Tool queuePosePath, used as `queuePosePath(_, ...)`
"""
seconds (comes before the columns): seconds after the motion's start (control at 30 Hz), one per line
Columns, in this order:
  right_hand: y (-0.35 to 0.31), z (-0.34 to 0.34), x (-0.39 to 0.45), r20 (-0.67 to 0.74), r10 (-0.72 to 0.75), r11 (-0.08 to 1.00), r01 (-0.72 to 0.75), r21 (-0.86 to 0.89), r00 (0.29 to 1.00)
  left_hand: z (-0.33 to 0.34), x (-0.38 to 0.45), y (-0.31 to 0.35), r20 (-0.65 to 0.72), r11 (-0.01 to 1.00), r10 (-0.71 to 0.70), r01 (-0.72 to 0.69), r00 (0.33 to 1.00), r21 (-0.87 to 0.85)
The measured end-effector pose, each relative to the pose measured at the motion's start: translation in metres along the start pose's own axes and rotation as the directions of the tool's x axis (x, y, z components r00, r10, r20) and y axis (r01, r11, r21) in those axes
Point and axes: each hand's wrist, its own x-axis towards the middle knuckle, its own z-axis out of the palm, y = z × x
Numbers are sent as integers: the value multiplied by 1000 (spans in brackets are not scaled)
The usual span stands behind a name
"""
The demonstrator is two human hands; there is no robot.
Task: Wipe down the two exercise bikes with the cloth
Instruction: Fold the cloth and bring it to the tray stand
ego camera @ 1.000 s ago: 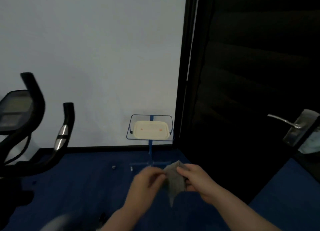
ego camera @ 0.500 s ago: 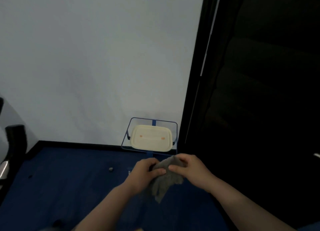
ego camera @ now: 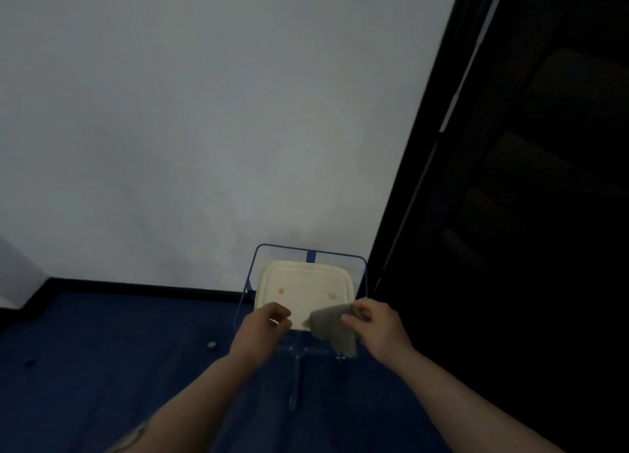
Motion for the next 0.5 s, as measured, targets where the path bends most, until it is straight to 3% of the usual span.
queuePosePath(0.3,45,38,139,13,146,985,-144,-93,989,13,104,-21,-89,990,-143,144,986,4)
queuePosePath(0.5,75,74,223,-4,135,971,-133,-199,991,33,169,-53,-118,973,-221,226,968,37)
